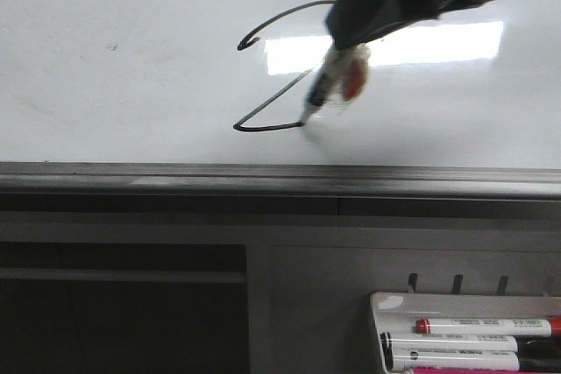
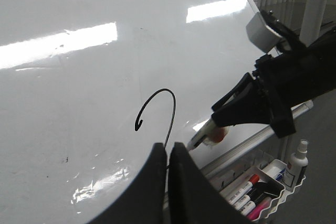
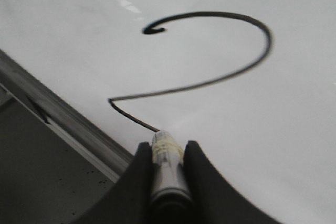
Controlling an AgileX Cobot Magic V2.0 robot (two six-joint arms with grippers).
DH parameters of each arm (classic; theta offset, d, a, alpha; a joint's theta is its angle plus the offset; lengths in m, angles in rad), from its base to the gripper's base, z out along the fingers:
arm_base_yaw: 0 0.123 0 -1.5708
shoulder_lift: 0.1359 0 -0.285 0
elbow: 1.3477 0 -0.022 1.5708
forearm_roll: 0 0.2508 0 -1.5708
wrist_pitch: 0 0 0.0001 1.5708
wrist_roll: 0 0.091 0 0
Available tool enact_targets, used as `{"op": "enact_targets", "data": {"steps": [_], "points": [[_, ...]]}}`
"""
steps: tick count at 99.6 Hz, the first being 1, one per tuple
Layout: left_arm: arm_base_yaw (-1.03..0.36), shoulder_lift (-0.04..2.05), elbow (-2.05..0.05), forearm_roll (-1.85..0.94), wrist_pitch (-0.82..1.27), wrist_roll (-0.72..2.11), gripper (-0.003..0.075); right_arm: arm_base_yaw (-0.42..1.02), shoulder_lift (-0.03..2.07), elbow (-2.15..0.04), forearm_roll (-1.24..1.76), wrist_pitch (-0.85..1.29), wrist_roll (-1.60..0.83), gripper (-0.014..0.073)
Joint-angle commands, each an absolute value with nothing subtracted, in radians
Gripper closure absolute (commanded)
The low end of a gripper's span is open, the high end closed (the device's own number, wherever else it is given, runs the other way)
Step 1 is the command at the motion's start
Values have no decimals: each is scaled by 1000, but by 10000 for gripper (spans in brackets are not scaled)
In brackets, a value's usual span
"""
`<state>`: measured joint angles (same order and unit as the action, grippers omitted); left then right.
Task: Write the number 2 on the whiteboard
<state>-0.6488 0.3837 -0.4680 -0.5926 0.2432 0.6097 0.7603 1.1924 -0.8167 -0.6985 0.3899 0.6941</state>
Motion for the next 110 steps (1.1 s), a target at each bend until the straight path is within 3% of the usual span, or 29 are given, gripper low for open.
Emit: {"op": "enact_targets", "data": {"steps": [1, 32, 62, 68, 80, 87, 110], "points": [[-646, 389, -494, -612, 174, 600, 741, 702, 1126, -813, -764, 606, 677, 672], [-646, 389, -494, -612, 171, 600, 741, 670, 1021, -799, -758, 525, 677, 672], [-646, 389, -503, -612, 190, 600, 736, 819, 856, -801, -739, 240, 677, 672], [-646, 394, -528, -600, 240, 633, 690, 864, 839, -801, -739, 222, 677, 672], [-646, 439, -624, -598, 387, 693, 478, 953, 832, -801, -739, 219, 675, 672], [-646, 487, -689, -593, 501, 720, 397, 1007, 844, -801, -742, 206, 664, 672], [-646, 692, -925, -588, 861, 861, 386, 1140, 921, -801, -773, 139, 577, 672]]}}
